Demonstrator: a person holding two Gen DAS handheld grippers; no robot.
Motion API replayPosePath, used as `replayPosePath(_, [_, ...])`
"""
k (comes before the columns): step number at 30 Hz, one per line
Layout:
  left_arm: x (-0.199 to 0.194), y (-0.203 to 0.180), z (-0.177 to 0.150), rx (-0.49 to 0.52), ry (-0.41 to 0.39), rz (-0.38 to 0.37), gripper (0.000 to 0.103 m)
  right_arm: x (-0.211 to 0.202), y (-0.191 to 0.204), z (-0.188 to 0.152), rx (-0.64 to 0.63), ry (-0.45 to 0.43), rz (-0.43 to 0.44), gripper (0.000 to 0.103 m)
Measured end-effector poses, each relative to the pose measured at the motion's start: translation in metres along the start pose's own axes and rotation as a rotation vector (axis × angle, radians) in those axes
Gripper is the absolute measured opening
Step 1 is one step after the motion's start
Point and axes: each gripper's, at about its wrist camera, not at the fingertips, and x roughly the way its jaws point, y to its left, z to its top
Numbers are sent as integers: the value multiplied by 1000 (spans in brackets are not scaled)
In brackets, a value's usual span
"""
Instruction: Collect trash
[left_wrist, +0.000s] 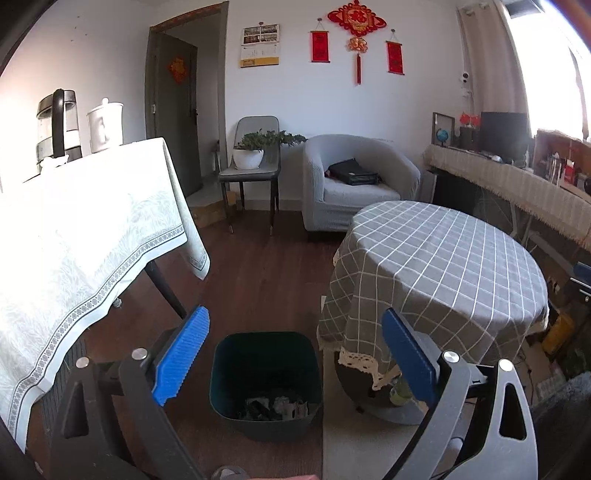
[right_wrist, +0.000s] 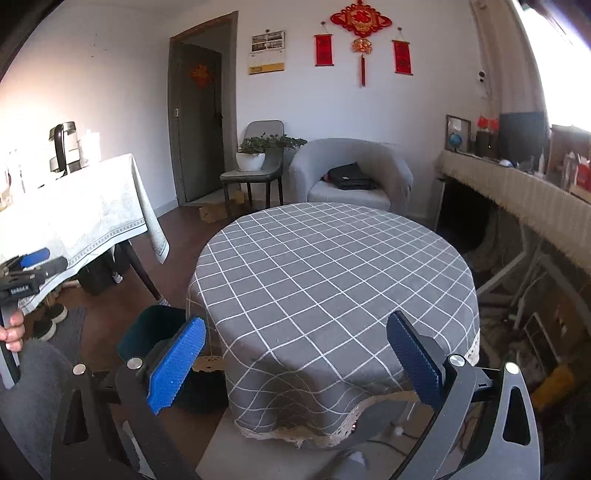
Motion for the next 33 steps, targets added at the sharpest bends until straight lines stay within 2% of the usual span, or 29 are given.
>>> replayPosePath(10, [2,3,-1,-36,-1,19,97,-7,-2,-2,15,-29,3,99])
replayPosePath(33, [4,-1,-4,-14,7,26,98,-11,-8,-2,60,-33,19,99])
